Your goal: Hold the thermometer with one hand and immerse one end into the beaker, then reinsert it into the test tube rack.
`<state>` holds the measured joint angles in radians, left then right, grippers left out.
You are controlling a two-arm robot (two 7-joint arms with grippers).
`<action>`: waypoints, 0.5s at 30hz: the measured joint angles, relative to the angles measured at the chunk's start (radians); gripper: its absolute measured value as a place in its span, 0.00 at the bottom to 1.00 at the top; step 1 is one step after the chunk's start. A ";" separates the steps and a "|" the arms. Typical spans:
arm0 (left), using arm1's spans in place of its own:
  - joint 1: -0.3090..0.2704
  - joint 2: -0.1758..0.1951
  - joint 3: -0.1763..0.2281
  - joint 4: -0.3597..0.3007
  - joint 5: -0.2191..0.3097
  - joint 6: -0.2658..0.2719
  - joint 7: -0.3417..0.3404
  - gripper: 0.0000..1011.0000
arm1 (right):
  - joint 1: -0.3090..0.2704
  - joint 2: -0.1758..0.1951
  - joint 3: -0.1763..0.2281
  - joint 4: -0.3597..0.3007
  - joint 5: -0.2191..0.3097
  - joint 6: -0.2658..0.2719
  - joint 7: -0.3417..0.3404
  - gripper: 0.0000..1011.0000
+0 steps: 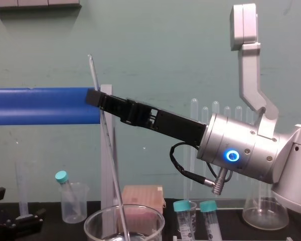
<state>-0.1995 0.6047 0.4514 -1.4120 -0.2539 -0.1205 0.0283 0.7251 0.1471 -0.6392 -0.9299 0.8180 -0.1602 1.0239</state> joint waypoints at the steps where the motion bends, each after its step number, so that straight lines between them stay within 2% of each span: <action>1: 0.000 0.000 0.000 0.000 0.000 0.000 0.000 1.00 | 0.000 0.000 0.000 0.000 0.000 0.000 0.000 0.06; 15: 0.000 0.000 0.000 0.000 0.000 0.000 0.000 1.00 | 0.000 0.000 0.000 0.000 0.000 0.000 0.000 0.06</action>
<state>-0.1996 0.6047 0.4514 -1.4120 -0.2539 -0.1206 0.0283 0.7251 0.1470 -0.6392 -0.9299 0.8180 -0.1602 1.0239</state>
